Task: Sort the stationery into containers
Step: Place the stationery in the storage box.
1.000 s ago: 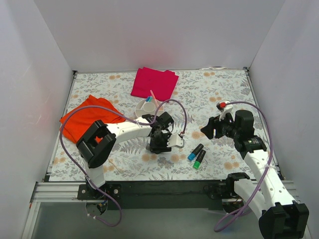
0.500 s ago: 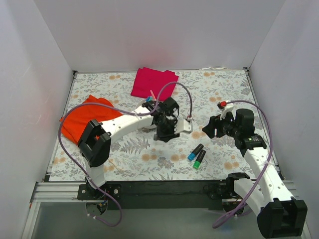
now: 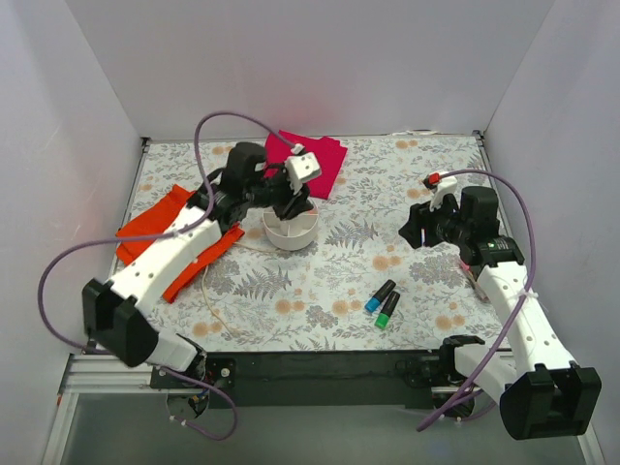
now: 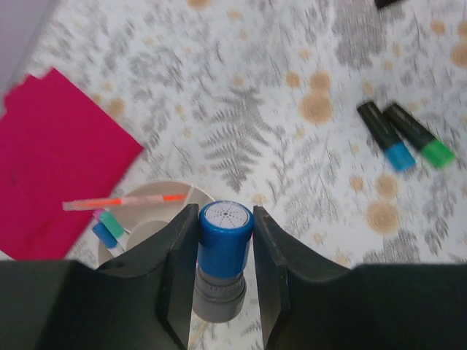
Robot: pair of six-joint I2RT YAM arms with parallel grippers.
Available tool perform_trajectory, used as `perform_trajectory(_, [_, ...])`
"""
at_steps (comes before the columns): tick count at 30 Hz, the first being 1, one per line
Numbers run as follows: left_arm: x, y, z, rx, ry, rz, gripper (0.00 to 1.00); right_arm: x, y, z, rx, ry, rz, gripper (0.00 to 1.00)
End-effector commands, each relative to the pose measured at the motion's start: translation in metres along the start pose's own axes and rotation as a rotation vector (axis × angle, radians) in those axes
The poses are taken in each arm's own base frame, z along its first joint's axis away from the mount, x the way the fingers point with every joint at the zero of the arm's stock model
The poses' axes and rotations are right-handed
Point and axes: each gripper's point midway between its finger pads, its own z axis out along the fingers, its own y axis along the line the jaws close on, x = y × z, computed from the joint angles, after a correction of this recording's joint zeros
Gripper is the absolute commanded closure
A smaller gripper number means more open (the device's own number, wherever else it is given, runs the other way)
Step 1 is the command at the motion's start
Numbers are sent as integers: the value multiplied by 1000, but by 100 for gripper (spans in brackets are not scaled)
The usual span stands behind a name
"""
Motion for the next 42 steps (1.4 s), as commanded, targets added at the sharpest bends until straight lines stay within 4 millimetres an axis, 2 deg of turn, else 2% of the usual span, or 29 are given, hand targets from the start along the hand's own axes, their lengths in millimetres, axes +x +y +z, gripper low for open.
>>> perform_trajectory(1, [-43, 8, -41, -209, -357, 24, 100, -15, -14, 1, 52, 8, -37, 36])
perform_trajectory(2, [-50, 11, -67, -315, -464, 12, 100, -20, -17, 0, 62, 3, -57, 36])
perform_trajectory(3, [-42, 27, -78, -445, -527, -41, 100, -22, -19, 1, 69, 3, -66, 36])
perform_trajectory(4, [-24, 29, -80, -511, -626, -50, 100, -21, -24, 2, 87, 17, -68, 37])
perform_trajectory(5, [-24, 29, -88, -551, -680, -51, 100, -27, -27, 1, 97, 13, -77, 36])
perform_trajectory(6, [-18, 34, -87, -581, -691, -70, 100, -26, -30, 3, 102, 25, -86, 36])
perform_trajectory(8, [-15, 53, -93, -679, -723, -138, 100, -27, -34, 2, 112, 47, -92, 36])
perform_trajectory(9, [-7, 65, -91, -740, -713, -170, 100, -29, -36, 3, 115, 56, -108, 36])
perform_trajectory(10, [-9, 71, -99, -787, -752, -169, 100, -28, -38, 2, 122, 73, -107, 36])
perform_trajectory(13, [-3, 76, -97, -802, -787, -154, 100, -28, -43, 4, 128, 102, -117, 36])
perform_trajectory(19, [20, 77, -88, -806, -752, -191, 100, -32, -51, 18, 125, 124, -122, 37])
perform_trajectory(27, [68, 84, -72, -773, -628, -359, 100, -31, -55, 28, 118, 135, -115, 37])
perform_trajectory(32, [83, 79, -60, -714, -595, -445, 100, -26, -53, 34, 99, 143, -107, 37])
perform_trajectory(37, [92, 63, -41, -603, -573, -477, 100, -20, -54, 38, 92, 151, -96, 37])
perform_trajectory(42, [103, 64, -32, -598, -553, -512, 100, -15, -53, 40, 88, 158, -91, 37])
